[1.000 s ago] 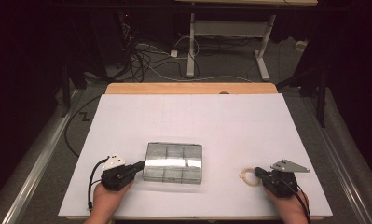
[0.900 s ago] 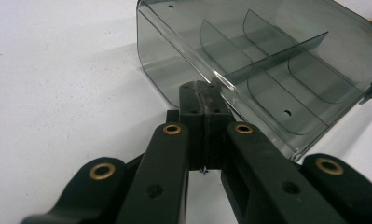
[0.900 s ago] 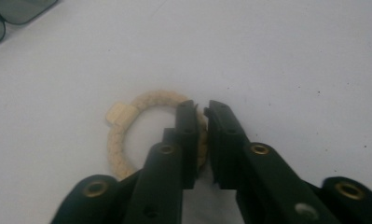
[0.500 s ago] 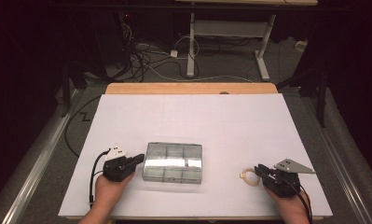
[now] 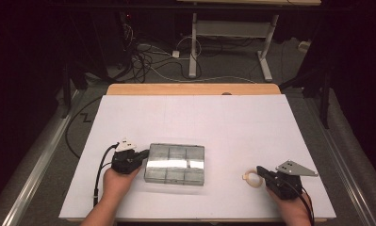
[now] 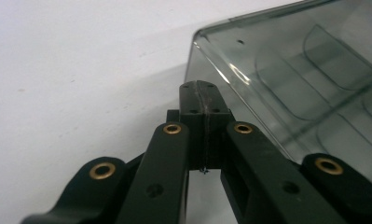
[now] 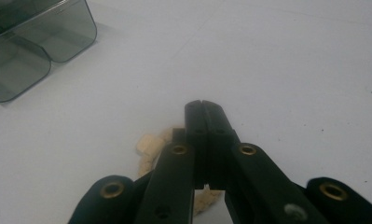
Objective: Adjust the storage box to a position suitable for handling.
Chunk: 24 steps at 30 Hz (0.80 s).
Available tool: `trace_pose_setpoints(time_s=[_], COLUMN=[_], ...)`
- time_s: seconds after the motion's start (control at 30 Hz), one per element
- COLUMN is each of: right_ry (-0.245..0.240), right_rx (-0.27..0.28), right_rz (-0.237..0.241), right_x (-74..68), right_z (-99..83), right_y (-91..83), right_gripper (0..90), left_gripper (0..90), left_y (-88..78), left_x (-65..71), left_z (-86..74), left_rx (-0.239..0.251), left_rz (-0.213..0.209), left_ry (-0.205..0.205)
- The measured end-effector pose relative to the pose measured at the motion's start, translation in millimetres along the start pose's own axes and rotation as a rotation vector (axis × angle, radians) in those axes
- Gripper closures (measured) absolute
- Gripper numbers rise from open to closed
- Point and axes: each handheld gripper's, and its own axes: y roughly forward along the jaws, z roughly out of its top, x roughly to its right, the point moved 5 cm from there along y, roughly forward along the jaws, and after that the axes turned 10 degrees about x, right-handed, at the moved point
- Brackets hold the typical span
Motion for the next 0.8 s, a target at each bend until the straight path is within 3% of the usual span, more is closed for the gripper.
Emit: trace_pose_setpoints(time_s=[0.27,0.47,0.6,0.8], right_ry=[-0.008,-0.011,-0.024,-0.034], right_rx=[-0.006,-0.009,-0.007,-0.010], right_rz=[0.004,0.013,0.033,0.057], right_x=[-3.7,-8.0,-15.0,-22.2], right_z=[-0.6,-0.8,0.6,1.8], right_y=[2.0,3.4,4.1,7.5], right_gripper=[90.0,90.0,90.0,90.0], left_gripper=[88.0,88.0,88.0,88.0], left_y=[-0.6,-13.9,-22.9,-24.1], left_x=[25.9,53.4,64.8,77.6], left_z=[-4.3,-19.7,-29.2,-28.4], left_rx=[0.001,-0.024,-0.039,-0.034], left_rz=[-0.064,-0.109,-0.132,-0.165], left_ry=[0.009,0.037,0.044,0.077])
